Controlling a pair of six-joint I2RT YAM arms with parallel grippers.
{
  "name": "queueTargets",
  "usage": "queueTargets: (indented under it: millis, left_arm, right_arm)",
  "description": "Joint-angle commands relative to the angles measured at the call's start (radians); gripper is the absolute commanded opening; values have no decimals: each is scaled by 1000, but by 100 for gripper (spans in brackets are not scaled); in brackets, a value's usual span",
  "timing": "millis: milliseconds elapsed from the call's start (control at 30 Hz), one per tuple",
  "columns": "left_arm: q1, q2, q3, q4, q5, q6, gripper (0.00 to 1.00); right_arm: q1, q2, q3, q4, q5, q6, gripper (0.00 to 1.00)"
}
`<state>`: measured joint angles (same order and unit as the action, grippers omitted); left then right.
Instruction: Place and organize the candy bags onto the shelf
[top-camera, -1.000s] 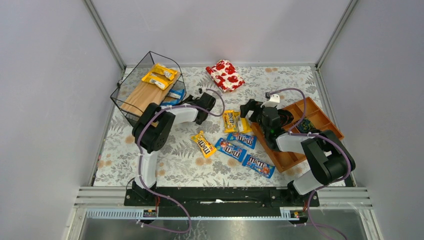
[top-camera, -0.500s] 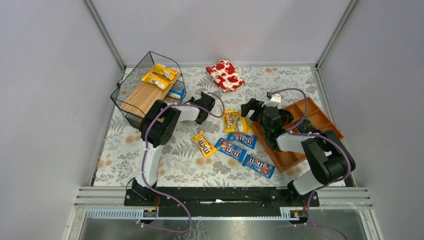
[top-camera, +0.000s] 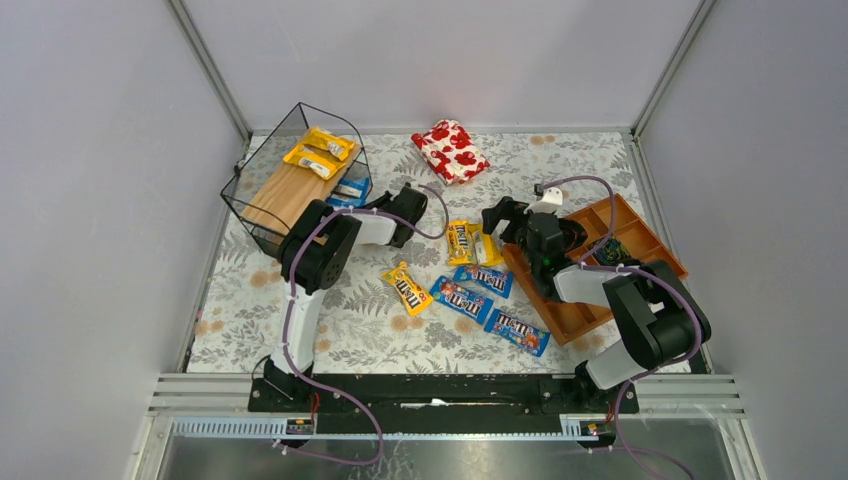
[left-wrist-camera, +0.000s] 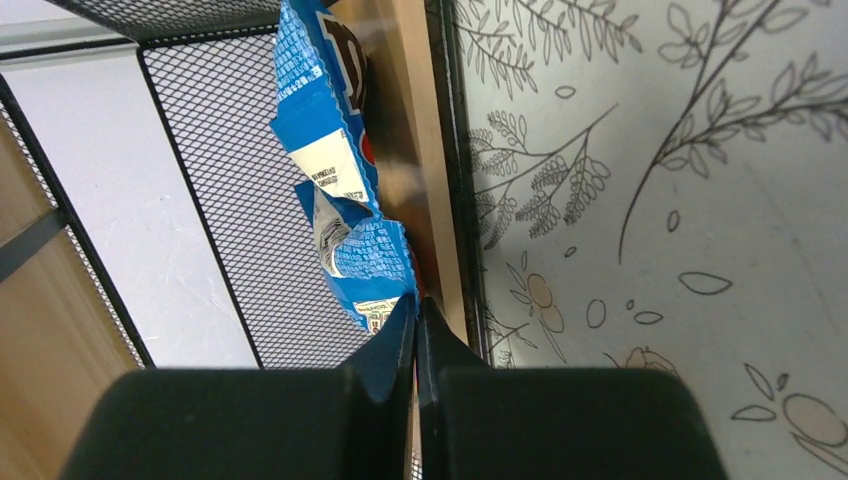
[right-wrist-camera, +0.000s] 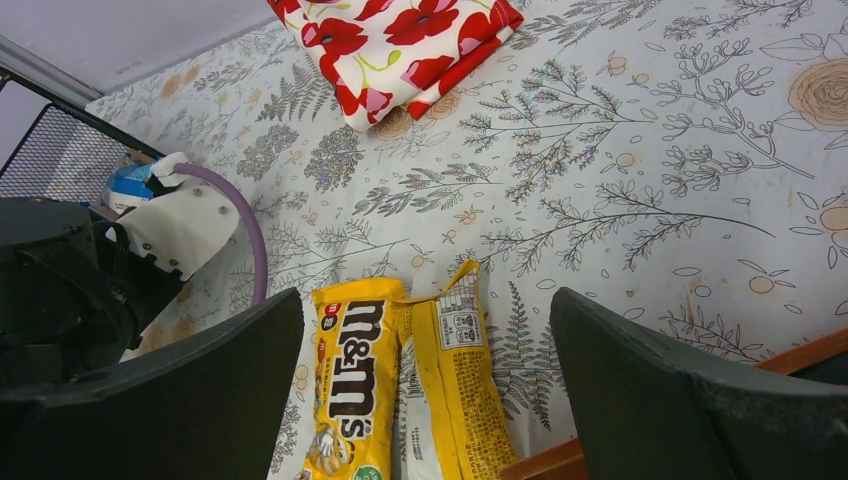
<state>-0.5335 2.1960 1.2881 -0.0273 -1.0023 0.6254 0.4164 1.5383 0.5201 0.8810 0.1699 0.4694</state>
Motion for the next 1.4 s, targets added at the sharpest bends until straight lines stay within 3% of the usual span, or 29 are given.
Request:
queueTargets:
  millis: [0,400,433,533,567,633,767,867,1100,1233,1367]
  left_arm:
    - [12,-2,-3,97,26,50,0]
    - [8,-11,-52,229,-28,122,2]
    - [5,-14,-51,229,-31,117,7]
    - [-8,-34,-52,204,-33,77,44]
    - [-14,-44,-52,192,-29,63,53]
    - [-23,-62,-62,177,-26,47,63]
    - [-50,-98,-72,135,-34,22,68]
    - [-71,-136,-68,69,-17,-33,71]
    - [-149,-206,15,-317,59,-324,73]
    - [-207,-310,10,-442,195,-485,83]
    - [-232,-433,29,-529,412,-619,86]
  right_arm:
    - [-8,-8,9,43,-9,7,100]
    - [-13,-11,7,44,-11,10,100]
    - [-13,-10,7,43,-13,9,100]
    - [-14,-10,7,44,-13,10,100]
    - [-14,-10,7,43,-13,10,100]
    - [-17,-10,6,42,-16,12,100]
    - [-19,-12,6,42,-18,12,100]
    - [-20,-10,6,41,-19,13,100]
    - [-21,-7,9,39,-21,14,100]
    - [-22,-9,10,31,-18,11,100]
    - [-23,-9,17,20,-18,7,100]
